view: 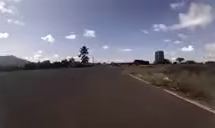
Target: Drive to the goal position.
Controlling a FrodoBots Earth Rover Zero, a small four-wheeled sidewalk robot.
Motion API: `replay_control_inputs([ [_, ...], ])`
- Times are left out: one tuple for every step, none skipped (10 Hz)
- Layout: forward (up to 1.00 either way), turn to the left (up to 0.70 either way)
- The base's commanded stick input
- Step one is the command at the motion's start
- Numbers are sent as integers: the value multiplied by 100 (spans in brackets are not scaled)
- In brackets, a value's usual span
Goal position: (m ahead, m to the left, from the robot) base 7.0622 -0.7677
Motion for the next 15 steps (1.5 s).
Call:
replay_control_inputs([
  [85, 2],
  [85, 2],
  [85, 2],
  [85, 2],
  [85, 2],
  [85, 2],
  [85, 2],
  [85, 2],
  [85, 2],
  [85, 2],
  [85, 2],
  [85, 2],
  [85, 2],
  [85, 2],
  [85, 2],
])
